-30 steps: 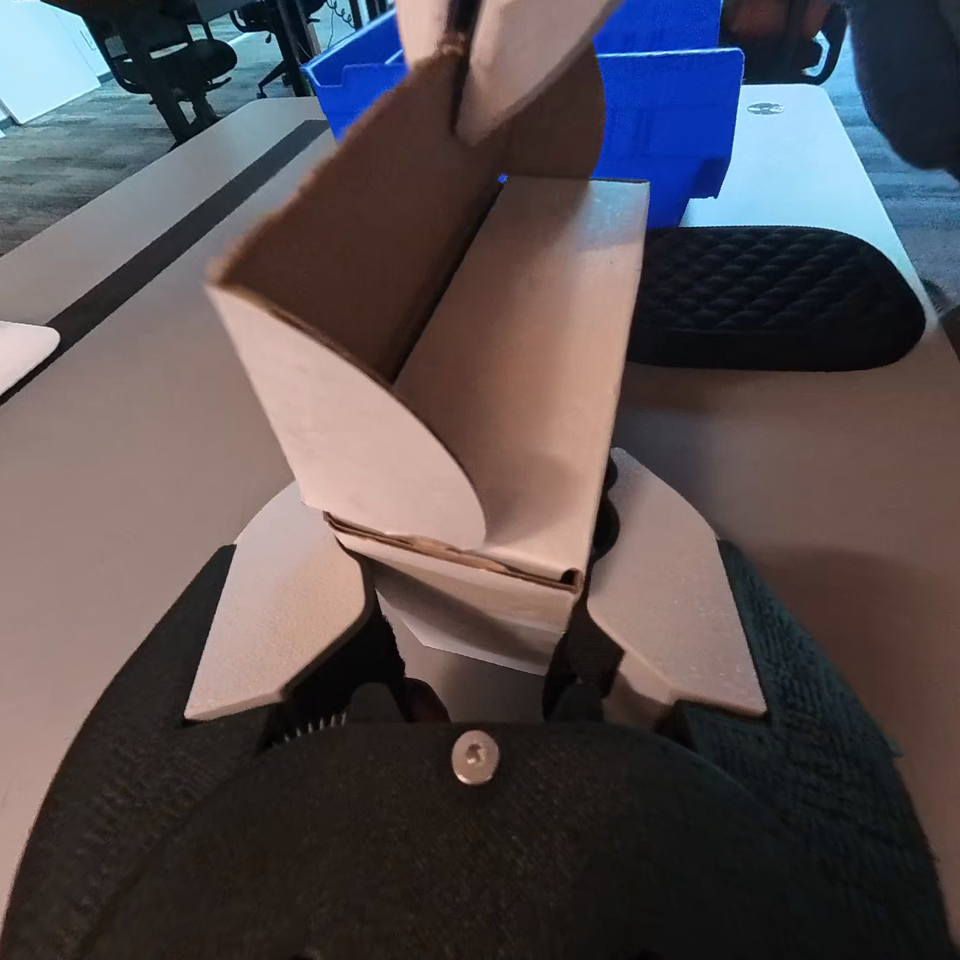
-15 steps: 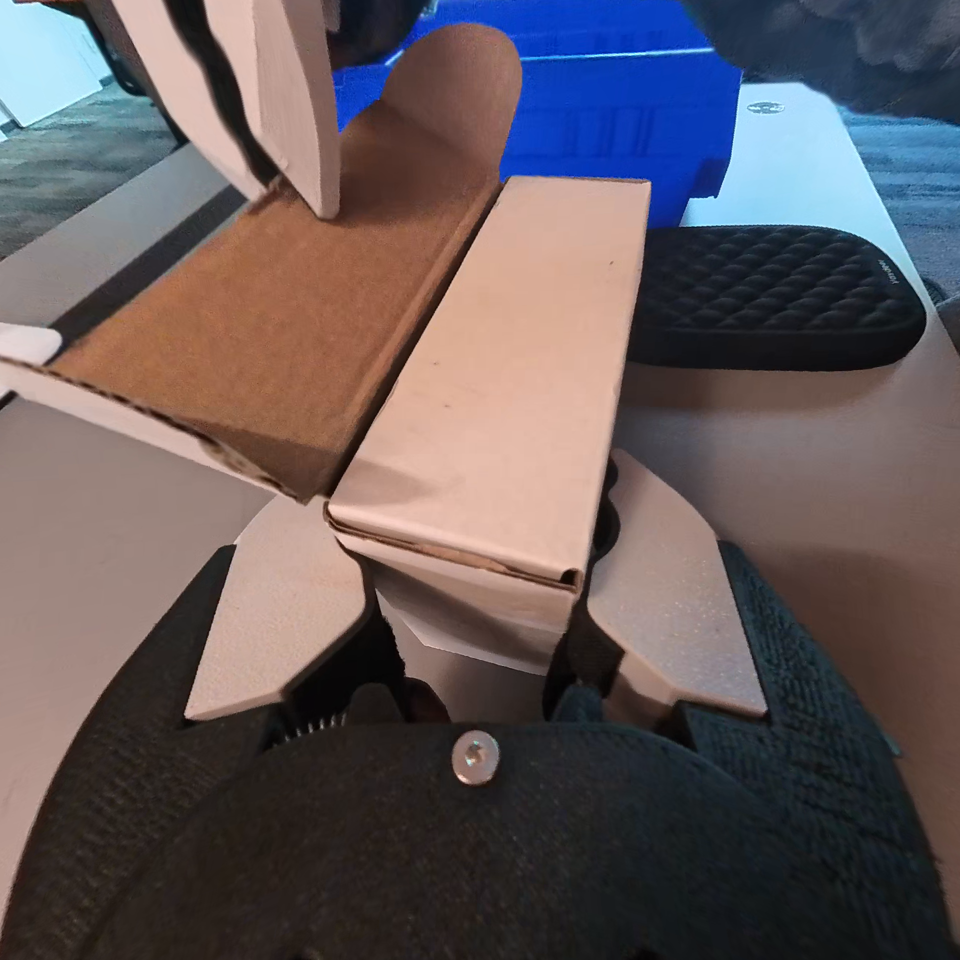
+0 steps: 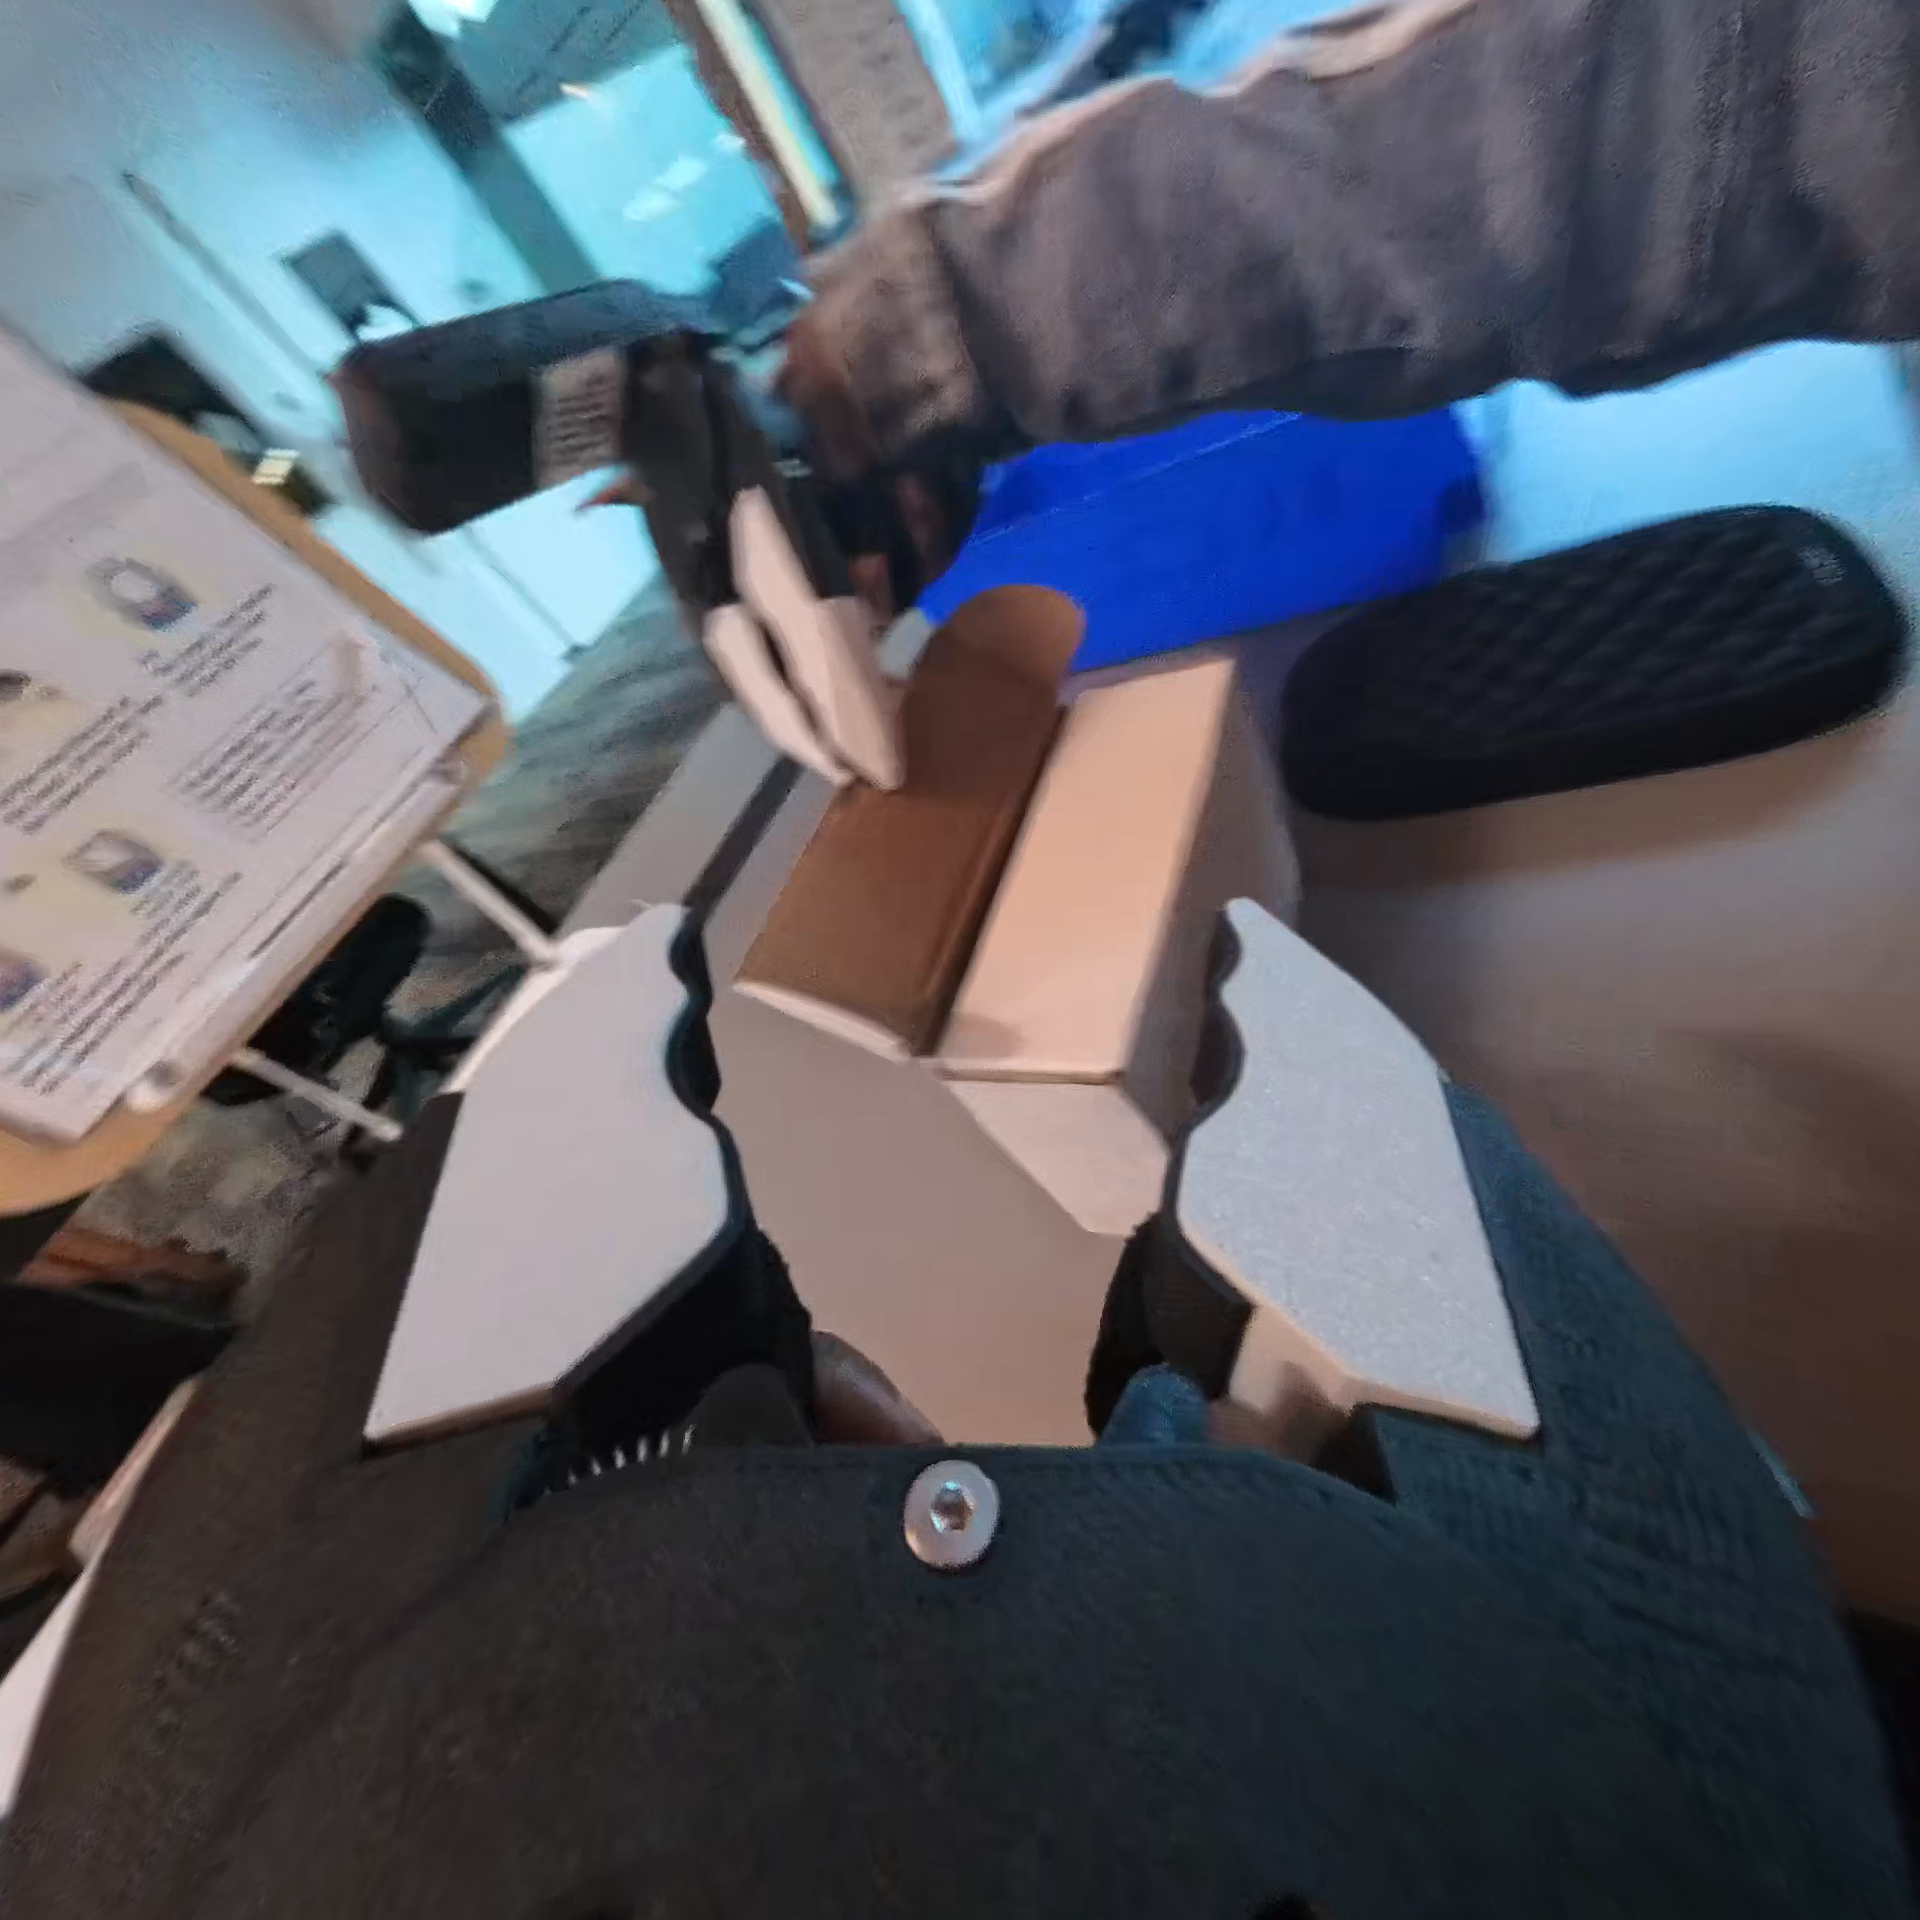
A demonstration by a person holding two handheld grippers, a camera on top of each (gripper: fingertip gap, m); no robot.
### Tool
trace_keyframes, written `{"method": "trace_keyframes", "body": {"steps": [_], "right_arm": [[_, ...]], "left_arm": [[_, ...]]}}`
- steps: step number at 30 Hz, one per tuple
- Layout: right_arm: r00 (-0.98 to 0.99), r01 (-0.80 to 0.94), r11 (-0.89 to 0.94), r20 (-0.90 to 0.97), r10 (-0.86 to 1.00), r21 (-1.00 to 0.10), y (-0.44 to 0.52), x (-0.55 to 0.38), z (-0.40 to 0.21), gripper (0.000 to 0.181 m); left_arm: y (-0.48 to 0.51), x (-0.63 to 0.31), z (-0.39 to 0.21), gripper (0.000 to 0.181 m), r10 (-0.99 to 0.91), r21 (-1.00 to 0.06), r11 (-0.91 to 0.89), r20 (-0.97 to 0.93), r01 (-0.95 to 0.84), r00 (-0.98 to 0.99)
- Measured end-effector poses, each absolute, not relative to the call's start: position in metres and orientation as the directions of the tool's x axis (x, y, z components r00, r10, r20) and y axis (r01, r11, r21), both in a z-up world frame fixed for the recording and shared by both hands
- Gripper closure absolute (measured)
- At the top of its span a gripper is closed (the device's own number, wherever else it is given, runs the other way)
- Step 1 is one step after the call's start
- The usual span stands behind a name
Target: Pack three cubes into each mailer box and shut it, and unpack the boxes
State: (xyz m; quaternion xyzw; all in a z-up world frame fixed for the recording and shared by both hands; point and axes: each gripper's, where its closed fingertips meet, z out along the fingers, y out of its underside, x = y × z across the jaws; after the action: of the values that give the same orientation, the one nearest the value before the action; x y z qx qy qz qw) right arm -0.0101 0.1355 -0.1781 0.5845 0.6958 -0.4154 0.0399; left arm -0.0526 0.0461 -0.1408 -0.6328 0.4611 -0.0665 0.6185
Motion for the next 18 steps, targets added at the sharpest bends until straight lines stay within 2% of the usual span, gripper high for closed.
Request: {"method": "trace_keyframes", "body": {"steps": [4, 7, 13, 18], "right_arm": [[-0.309, 0.849, -0.023, -0.531, 0.789, -0.528, 0.135, -0.010, -0.177, 0.179], [-0.306, 0.847, -0.023, -0.522, 0.796, -0.531, 0.134, -0.010, -0.176, 0.180], [-0.313, 0.849, -0.003, -0.508, 0.803, -0.528, 0.133, -0.010, -0.176, 0.180], [-0.322, 0.842, 0.016, -0.478, 0.817, -0.540, 0.133, -0.010, -0.175, 0.180]], "left_arm": [[0.040, -0.027, -0.177, 0.097, -0.777, -0.694, 0.013, -0.460, -0.720, 0.429], [0.056, -0.022, -0.198, 0.102, -0.804, -0.604, -0.090, -0.425, -0.792, 0.415], [0.071, -0.028, -0.219, 0.111, -0.811, -0.515, -0.186, -0.400, -0.837, 0.427], [0.075, -0.031, -0.225, 0.114, -0.802, -0.483, -0.187, -0.427, -0.855, 0.417]]}}
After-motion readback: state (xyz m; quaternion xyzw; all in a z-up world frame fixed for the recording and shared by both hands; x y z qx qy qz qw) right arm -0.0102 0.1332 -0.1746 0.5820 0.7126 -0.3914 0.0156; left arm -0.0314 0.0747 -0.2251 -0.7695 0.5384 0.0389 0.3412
